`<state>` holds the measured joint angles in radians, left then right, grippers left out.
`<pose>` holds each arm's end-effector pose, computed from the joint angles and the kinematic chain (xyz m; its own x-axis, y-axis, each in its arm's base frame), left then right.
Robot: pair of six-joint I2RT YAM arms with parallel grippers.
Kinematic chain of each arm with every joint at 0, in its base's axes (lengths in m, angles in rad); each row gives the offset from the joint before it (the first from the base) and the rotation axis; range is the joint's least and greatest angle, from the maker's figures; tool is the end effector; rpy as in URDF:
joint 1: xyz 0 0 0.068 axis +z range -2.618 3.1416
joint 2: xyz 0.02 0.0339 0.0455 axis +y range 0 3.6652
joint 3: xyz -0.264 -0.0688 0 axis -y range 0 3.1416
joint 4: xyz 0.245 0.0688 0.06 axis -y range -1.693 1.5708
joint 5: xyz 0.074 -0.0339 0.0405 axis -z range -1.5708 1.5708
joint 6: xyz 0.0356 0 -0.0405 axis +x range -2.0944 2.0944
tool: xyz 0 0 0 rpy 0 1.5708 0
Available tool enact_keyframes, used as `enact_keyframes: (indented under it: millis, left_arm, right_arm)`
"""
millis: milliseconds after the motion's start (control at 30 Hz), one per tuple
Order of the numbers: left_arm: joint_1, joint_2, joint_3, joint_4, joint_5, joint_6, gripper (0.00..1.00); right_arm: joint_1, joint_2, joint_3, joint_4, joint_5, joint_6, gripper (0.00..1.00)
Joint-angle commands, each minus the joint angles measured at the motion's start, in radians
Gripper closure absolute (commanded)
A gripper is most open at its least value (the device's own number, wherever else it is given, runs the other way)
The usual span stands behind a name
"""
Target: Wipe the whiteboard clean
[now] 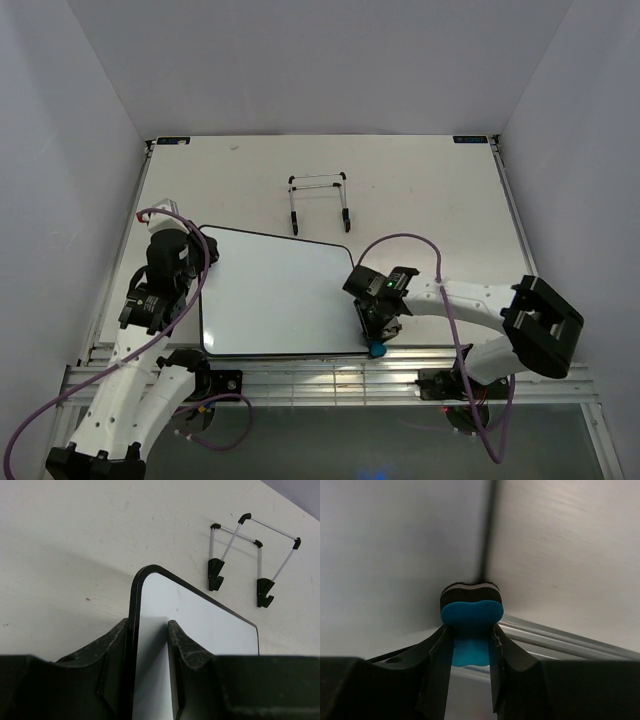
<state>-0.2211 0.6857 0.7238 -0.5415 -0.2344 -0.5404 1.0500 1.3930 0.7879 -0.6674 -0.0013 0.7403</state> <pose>0.1514 -0.0256 0.2976 -0.4112 -0.4205 -0.8088 -0.2294 0.9064 -0.3546 0.1199 0.2092 0.1786 -0.9363 -0.2767 -0.2161 -0.3197 0.9263 0.1992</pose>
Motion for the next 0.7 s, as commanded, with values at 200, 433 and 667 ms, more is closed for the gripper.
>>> enact_keyframes:
  millis: [200,433,667]
  left_arm:
    - [-0.020,-0.035,0.137,-0.098,-0.088,0.051,1.00]
    - [-0.020,-0.038,0.151,-0.064,0.082,0.080,1.00]
    - [-0.020,-0.061,0.105,-0.003,0.193,0.050,1.00]
  right_arm:
    - [-0.008,0.089,0.017,-0.293,0.184,-0.144,0.92]
    - [-0.232,-0.124,0.195,-0.258,0.265,-0.248,0.92]
    - [-0.652,-0.039,0.211,-0.150,0.195,-0.453,0.90]
